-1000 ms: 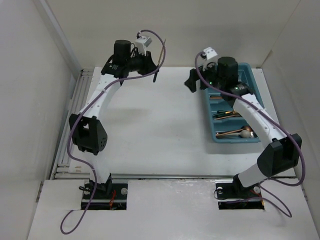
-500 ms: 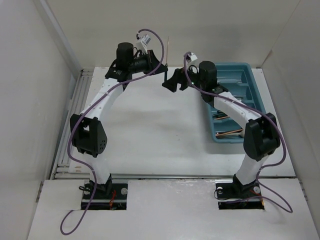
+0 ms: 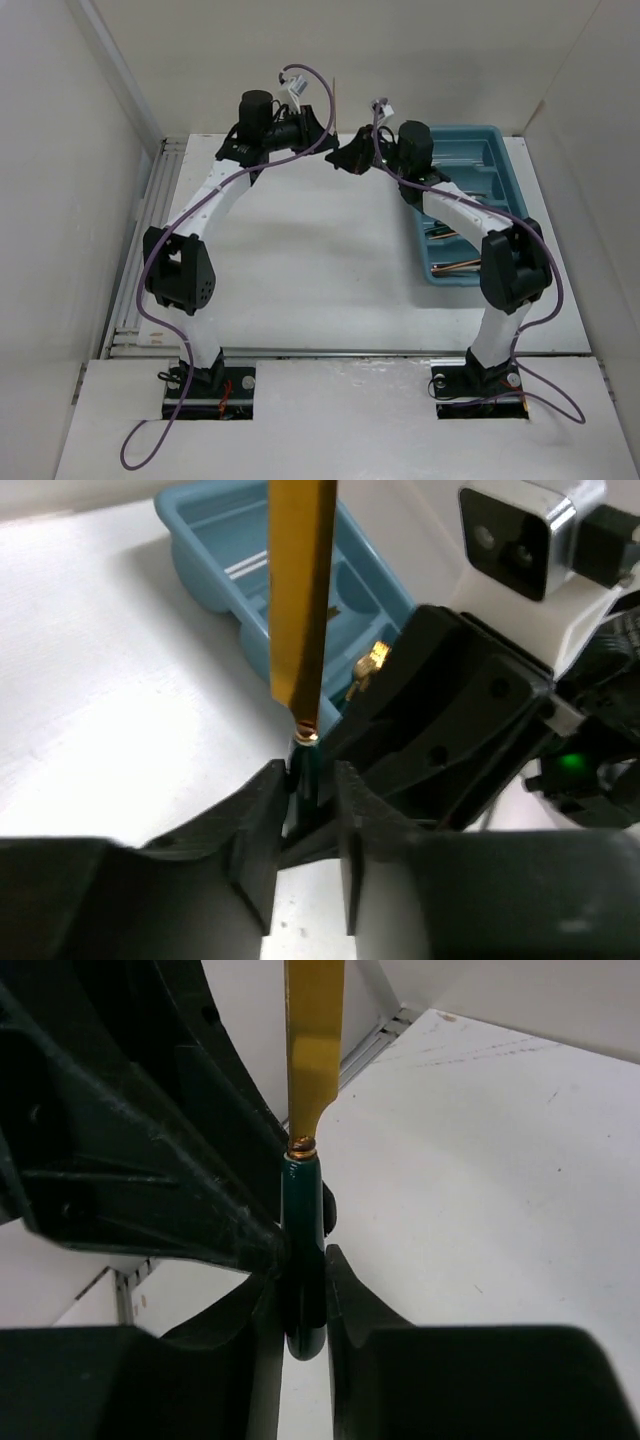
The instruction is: Sort the eating utensils into containers
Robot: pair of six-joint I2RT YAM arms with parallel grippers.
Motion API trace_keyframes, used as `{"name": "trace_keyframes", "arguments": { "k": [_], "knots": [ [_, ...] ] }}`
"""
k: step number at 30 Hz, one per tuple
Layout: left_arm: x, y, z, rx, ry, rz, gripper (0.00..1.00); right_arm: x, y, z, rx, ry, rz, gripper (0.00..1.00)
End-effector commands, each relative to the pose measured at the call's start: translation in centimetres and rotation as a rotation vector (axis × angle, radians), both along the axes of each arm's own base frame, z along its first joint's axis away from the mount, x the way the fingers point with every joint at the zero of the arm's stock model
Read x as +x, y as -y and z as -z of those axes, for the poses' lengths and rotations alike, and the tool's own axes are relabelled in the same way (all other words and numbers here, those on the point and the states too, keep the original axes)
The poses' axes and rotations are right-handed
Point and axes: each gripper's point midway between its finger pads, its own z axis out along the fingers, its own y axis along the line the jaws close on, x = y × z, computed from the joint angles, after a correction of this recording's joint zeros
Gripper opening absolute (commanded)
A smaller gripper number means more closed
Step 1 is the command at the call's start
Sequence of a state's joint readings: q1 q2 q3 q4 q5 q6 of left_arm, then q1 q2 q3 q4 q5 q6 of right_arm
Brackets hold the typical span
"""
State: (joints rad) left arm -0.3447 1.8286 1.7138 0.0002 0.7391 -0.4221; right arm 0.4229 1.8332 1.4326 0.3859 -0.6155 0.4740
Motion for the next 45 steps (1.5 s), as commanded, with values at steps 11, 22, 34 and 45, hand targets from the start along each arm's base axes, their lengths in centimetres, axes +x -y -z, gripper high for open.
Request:
{"name": "trace_keyframes", "arguments": {
  "k": [11, 22, 34, 45],
  "knots": [
    [2.0, -6.4, 3.2, 0.414, 0.065, -0.321, 1.0, 5.2, 20.9, 1.2, 0.338, -0.309, 0.775, 0.0],
    [0.9, -9.0, 7.7, 0.549, -0.029, -0.38, 1.0, 7.2, 34.4, 9.0, 0.416, -0.615, 1.266, 0.0],
    [1.2, -10.1, 7.7, 0.602, -0.001, -0.418, 1.0, 8.7, 33.6, 9.8, 0.383, -0.679, 1.201, 0.57],
    [1.3, -11.0, 6.9, 0.627, 0.013, -0.455, 1.0, 8.1, 33.4, -3.7, -0.018, -0.215, 1.049, 1.0]
  ]
}}
